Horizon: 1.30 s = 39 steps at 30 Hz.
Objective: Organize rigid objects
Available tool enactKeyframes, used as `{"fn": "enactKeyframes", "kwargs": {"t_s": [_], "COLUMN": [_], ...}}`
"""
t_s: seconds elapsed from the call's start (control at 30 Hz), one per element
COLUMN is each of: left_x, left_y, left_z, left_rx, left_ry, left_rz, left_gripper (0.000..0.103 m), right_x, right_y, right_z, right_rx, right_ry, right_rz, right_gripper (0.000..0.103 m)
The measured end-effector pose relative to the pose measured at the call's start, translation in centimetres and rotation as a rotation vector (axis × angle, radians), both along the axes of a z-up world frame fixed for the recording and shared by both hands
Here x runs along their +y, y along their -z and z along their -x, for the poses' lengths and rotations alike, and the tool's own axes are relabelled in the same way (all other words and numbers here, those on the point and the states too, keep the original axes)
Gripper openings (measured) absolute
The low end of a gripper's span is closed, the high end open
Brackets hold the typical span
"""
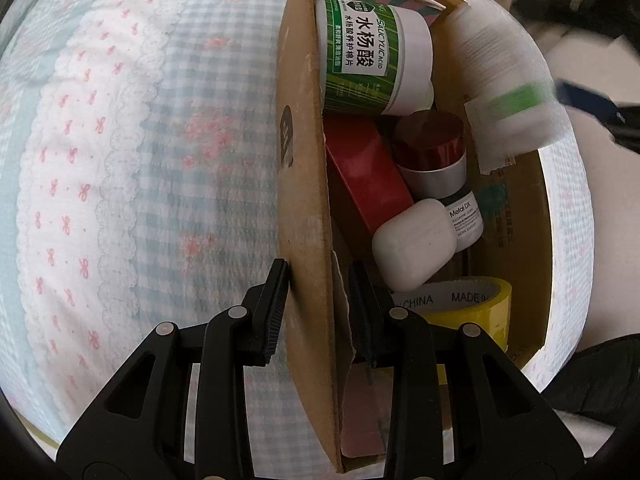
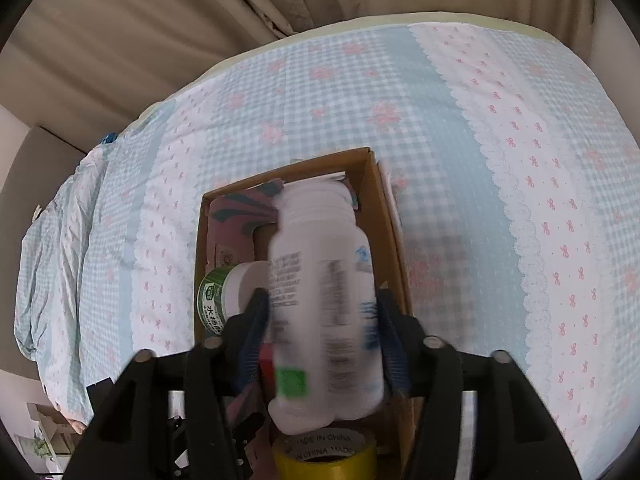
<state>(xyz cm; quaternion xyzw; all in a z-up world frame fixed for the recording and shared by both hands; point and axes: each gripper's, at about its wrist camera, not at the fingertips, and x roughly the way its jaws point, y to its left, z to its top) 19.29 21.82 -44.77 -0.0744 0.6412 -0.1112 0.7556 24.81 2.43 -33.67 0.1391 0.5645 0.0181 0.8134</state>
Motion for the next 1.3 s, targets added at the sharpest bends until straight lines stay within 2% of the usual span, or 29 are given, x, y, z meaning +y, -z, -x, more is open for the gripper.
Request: {"fn": "enactKeyframes", "kwargs": {"t_s": [0.03,0.2,0.47,0.63,0.77,0.9,0.93,0.97,1.0,1.07,1.3], "left_x": [0.0,-0.1,-0.6,-1.3,-1.7,-2.3,-2.7,-3.2,-3.6,-5.1,-10.3], "left_y": [0.0,-0.3,-0.3,-0.1,-1.6,-5.9,-7.5,-9.2,-11.0,-15.4,-28.1], "left_z": [0.0,0.0,0.1,0.2,0.4,1.1,1.4,1.7,2.0,2.9,5.6], "left_rx": [0.002,0.000,-0.008,-0.002,0.000,-0.046,-0.066,-0.094,-0.127,-0.208,-0.418], "left_ry": [0.000,0.000,0.014,0.008,0.006,0.010,0.012,0.015,0.017,0.023,-0.004], "left_rz": [0.008,-0.001,-0.021,-0.038,-0.063,-0.135,-0.157,-0.175,-0.189,-0.201,-0.173], "left_gripper": [0.027,0.027,0.027,0.027,0.027,0.028,0.030,0.037,0.062,0.101,0.103], "right_x": [0.2,0.9,0.3,0.2,-0.4,-1.5,-1.9,-2.2,-2.6,-3.6,-7.3], "right_y": [-0.1,0.0,0.6,1.1,0.9,-1.4,-2.5,-3.6,-4.9,-8.2,-19.6], "right_z": [-0.1,0.1,0.7,0.7,1.6,3.5,4.2,4.8,5.5,7.2,13.4], "right_rx": [-0.001,0.004,0.011,0.025,0.038,0.030,0.019,0.008,-0.004,-0.038,-0.183], "right_ry": [0.002,-0.023,0.002,-0.031,-0.048,-0.059,-0.064,-0.067,-0.073,-0.074,-0.087], "right_rz": [0.024,0.066,0.038,0.028,-0.013,-0.024,-0.017,-0.010,-0.002,0.025,0.129], "right_gripper": [0.103,0.103,0.103,0.103,0.103,0.103,0.103,0.103,0.103,0.103,0.103]}}
